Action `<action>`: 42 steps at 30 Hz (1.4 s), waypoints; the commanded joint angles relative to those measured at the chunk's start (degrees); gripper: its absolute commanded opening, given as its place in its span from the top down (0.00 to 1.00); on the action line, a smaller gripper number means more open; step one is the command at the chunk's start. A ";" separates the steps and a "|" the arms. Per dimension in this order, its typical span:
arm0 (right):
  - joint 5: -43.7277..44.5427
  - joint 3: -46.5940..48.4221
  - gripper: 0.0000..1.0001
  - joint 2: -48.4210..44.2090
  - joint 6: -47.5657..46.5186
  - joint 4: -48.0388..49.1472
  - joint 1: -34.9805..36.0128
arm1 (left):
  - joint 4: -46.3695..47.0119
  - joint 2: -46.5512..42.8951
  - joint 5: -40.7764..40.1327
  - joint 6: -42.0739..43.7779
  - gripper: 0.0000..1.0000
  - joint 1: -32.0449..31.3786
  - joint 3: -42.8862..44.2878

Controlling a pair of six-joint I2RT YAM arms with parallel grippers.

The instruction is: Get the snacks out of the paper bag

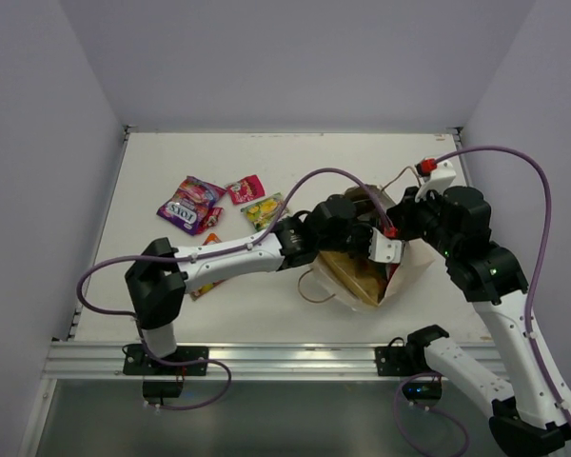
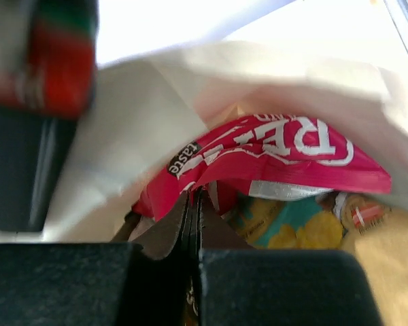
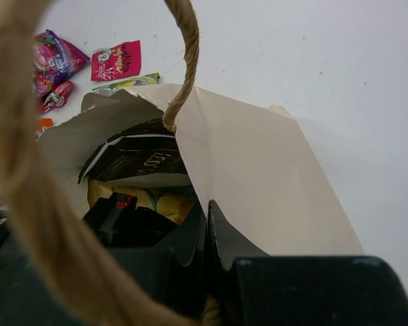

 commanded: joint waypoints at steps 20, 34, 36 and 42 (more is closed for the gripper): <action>7.43 -2.23 1.00 -1.12 0.88 2.47 0.40 | 5.80 -34.68 -33.63 -14.03 1.00 1.19 -3.64; 5.93 -2.41 1.00 -1.39 0.61 2.65 0.40 | -12.39 -26.43 -46.68 -17.99 1.00 25.08 9.90; 5.93 -2.32 1.00 -1.48 0.53 2.56 0.32 | -11.61 -25.28 -40.12 -21.50 1.00 29.74 9.56; 4.44 -2.41 1.00 -1.48 0.44 2.83 0.40 | -9.22 -16.26 -38.05 -22.21 1.00 36.95 12.78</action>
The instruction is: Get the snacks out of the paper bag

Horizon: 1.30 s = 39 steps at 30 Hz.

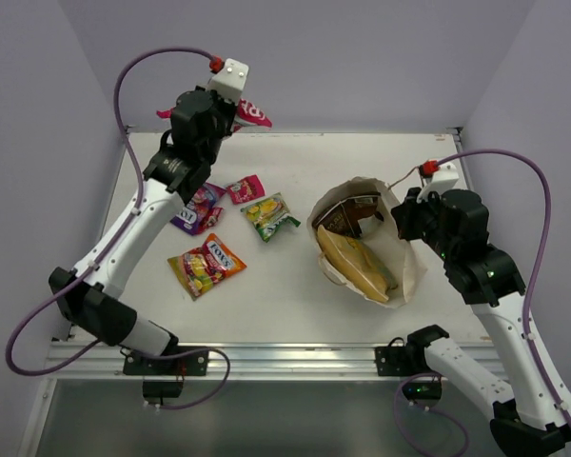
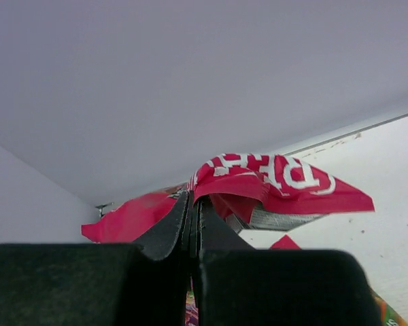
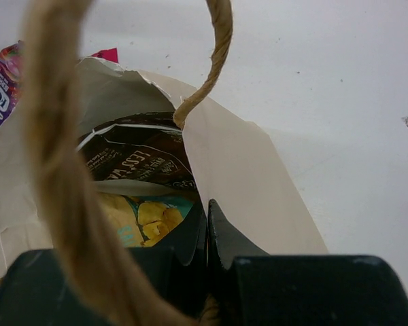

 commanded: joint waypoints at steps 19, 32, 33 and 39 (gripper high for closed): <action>-3.07 -1.91 1.00 -0.62 -0.37 2.52 0.14 | 18.53 30.30 -16.74 1.08 1.00 4.16 6.20; -5.00 -2.88 1.00 -1.59 -0.46 3.23 0.32 | 25.06 29.24 -10.58 -1.81 0.48 -4.21 -3.13; -4.83 -2.88 1.00 -1.68 -0.46 3.23 0.32 | 24.53 29.24 -11.62 -2.34 0.41 -4.21 -2.78; -4.39 -2.88 1.00 -2.65 -0.64 3.14 0.32 | 20.05 20.47 -8.14 -8.40 0.07 -4.56 -4.97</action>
